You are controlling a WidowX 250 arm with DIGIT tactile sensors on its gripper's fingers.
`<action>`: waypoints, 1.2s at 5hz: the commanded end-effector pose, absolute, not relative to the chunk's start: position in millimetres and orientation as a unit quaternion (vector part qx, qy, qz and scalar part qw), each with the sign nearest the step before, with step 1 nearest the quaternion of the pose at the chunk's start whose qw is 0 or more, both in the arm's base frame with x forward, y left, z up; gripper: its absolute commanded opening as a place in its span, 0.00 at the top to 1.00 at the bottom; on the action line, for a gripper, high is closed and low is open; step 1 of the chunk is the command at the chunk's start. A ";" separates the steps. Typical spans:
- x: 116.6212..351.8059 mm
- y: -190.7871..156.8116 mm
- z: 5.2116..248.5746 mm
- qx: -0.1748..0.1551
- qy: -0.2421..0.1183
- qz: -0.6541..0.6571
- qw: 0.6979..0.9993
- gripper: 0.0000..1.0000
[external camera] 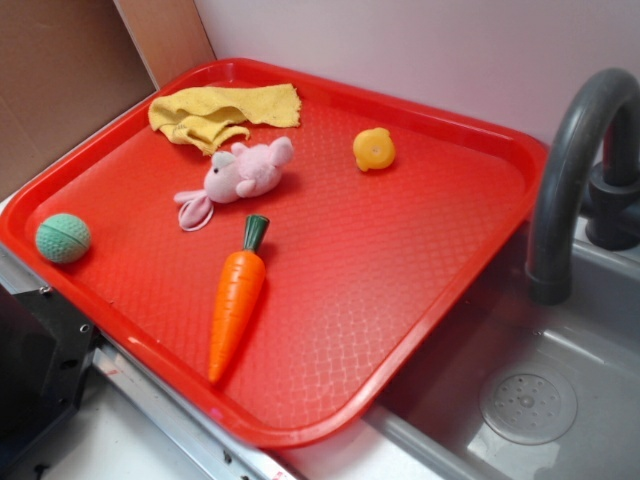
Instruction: Grab the carrot.
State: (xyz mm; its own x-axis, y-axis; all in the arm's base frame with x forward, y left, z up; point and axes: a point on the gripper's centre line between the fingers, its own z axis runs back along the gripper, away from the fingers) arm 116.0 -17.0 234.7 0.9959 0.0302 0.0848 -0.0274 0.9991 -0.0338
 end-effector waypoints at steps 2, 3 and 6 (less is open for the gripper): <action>118.7 -30.7 226.8 -0.029 -0.055 0.139 0.988 0.00; 131.4 -42.2 205.5 -0.050 -0.023 0.255 0.965 0.00; 174.8 -82.9 113.1 -0.013 -0.031 0.284 0.958 0.00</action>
